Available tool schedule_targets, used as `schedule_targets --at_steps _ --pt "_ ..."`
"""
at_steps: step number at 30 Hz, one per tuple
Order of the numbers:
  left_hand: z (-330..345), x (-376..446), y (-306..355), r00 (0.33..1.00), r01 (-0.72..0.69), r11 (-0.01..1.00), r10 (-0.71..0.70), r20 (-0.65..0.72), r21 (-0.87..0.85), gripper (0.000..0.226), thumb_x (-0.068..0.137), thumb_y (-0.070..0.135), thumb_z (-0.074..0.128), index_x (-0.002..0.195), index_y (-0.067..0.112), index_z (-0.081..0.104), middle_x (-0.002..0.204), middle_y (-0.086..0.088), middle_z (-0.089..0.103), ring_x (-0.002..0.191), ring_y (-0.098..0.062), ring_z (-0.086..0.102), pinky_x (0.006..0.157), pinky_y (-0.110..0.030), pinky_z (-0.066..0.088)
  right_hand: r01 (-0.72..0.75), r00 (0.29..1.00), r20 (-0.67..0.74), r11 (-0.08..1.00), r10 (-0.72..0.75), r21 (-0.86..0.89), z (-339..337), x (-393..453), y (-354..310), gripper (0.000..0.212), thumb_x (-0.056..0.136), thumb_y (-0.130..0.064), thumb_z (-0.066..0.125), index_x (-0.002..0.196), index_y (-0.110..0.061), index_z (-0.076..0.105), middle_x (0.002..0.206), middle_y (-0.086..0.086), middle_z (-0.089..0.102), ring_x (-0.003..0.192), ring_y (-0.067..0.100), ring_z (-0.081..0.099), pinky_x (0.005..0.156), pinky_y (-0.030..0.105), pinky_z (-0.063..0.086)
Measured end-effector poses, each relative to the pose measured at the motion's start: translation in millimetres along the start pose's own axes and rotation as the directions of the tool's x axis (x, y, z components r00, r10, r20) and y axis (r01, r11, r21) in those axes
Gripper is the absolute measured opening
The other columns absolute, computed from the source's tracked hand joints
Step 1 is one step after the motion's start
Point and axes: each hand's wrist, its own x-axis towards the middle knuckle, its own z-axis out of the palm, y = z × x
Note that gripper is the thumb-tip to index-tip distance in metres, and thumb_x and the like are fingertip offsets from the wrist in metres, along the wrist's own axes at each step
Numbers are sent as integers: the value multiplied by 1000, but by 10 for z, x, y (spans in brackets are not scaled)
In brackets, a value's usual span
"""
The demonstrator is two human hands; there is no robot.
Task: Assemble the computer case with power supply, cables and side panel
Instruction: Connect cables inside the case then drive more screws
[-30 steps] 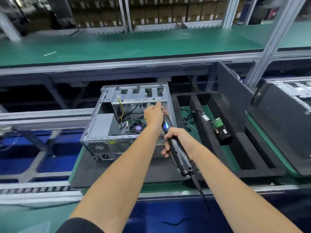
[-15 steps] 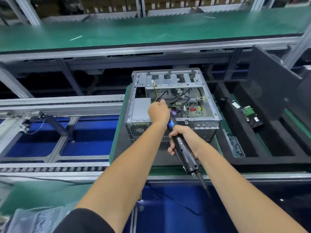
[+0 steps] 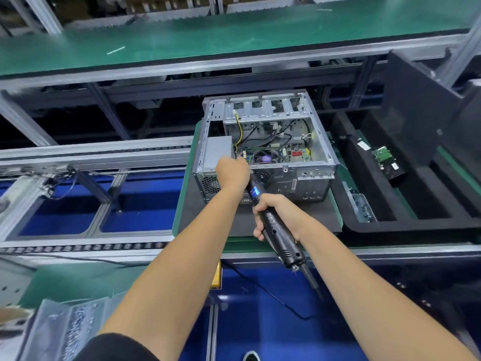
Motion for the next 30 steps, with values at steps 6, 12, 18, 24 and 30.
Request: schedule_targets --at_steps 6,12,18,24,30 --pt "-302 -33 -190 958 77 990 -42 285 -114 22 83 15 59 61 12 57 50 2 47 42 -15 40 43 -19 36 0 998 57 999 -3 44 22 35 199 12 64 -19 60 66 -8 56 58 14 54 50 28 56 51 30 50" --pt "-524 14 -330 882 78 996 -52 469 -37 29 97 22 56 76 5 64 59 -2 57 43 -7 56 44 -19 50 -61 996 60 997 64 -43 -43 37 351 14 66 -19 61 71 -7 54 59 14 54 53 29 58 54 32 50" --pt "-632 37 -336 813 68 996 -85 577 50 30 102 17 46 80 1 60 60 -8 61 47 -10 61 48 -19 53 -94 992 65 984 105 -154 -80 5 361 20 66 -20 60 76 -6 51 60 13 56 55 28 61 55 32 51" --pt "-645 69 -324 776 172 984 -168 607 53 24 94 22 61 81 2 63 60 -9 67 51 -14 66 46 -19 52 -97 993 54 979 108 -178 -107 -6 348 20 66 -19 59 78 -6 50 59 14 56 53 28 61 53 30 52" --pt "-451 7 -398 834 335 930 -217 507 -152 16 90 18 66 79 7 65 59 0 64 51 -7 56 47 -16 50 -96 994 32 987 100 -127 -66 36 357 20 65 -20 60 77 -6 49 59 13 55 54 28 59 54 32 51"
